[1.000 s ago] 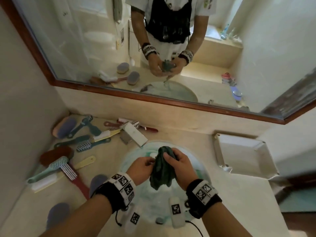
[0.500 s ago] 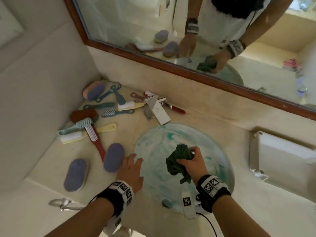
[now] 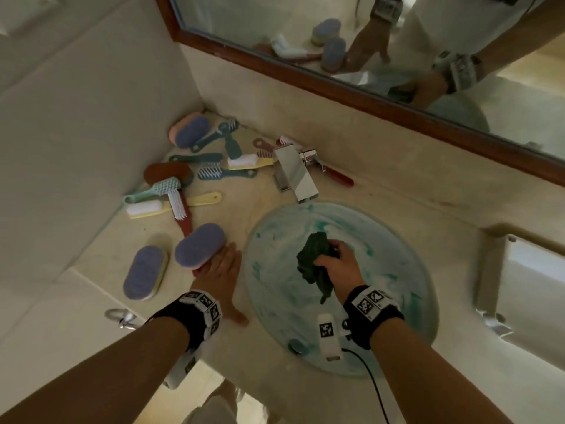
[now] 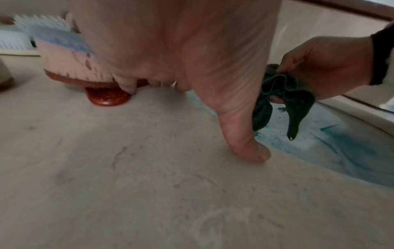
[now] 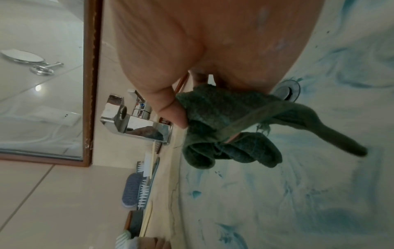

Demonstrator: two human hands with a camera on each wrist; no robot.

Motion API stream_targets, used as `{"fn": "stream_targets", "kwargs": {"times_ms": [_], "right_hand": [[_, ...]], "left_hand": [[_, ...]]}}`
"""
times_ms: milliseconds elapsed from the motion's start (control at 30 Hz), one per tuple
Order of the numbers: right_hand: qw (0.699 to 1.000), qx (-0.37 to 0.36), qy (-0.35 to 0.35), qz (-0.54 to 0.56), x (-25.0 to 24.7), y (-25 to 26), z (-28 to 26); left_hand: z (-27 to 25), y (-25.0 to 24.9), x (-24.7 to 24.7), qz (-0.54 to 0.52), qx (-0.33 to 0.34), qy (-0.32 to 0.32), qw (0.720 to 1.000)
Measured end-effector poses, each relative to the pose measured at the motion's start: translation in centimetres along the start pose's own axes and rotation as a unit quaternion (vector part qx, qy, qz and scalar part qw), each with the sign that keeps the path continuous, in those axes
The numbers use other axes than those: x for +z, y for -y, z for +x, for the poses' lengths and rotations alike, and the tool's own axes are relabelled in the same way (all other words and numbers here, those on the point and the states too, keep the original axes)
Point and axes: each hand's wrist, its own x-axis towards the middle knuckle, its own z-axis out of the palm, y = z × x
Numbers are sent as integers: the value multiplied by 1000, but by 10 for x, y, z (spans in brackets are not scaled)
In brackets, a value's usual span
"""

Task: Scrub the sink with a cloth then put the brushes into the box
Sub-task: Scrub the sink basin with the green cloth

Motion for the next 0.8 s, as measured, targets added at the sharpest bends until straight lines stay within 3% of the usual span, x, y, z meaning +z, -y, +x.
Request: {"fn": "stream_targets", "kwargs": {"times_ms": [267, 500, 800], "right_hand": [[995, -67, -65, -34, 7, 8, 31], [984, -35, -139, 102, 34, 16, 73], [981, -56, -166, 87, 72, 9, 92]], "left_hand": [[7, 1, 5, 20, -5, 28, 999], [8, 3, 1, 0, -19, 35, 999], [9, 4, 0, -18, -24, 51, 998]]}}
